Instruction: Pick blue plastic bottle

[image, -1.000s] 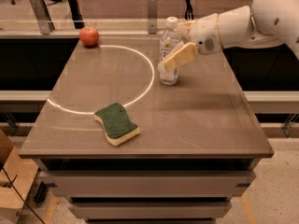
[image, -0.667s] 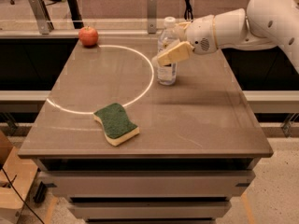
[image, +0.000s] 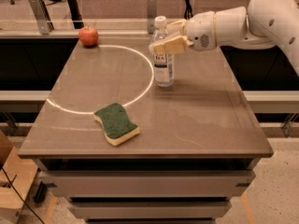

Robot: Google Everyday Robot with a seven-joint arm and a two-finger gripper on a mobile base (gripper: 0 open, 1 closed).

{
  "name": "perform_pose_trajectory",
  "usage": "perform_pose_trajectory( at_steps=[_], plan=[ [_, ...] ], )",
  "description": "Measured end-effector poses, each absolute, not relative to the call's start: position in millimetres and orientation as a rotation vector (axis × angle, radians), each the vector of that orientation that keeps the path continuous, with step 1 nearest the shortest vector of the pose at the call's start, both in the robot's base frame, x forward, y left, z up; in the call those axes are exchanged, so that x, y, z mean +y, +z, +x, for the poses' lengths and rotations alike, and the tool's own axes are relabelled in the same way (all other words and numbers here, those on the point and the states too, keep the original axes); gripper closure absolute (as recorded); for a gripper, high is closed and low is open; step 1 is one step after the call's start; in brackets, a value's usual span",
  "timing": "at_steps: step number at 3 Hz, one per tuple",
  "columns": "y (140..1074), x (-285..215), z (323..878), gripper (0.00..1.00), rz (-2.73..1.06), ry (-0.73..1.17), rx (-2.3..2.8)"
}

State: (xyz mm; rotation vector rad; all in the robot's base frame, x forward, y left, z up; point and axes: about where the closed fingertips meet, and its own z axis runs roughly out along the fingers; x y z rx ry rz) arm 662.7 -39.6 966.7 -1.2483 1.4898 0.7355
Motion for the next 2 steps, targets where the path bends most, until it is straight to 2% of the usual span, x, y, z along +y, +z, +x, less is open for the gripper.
perform_pose_trajectory(
  at_steps=[1, 2],
  plan=[
    [1003, -49, 652, 0.88, -1.267, 0.693, 1.455],
    [1059, -72, 637, 1.00, -1.280, 0.599, 1.393]
  ],
)
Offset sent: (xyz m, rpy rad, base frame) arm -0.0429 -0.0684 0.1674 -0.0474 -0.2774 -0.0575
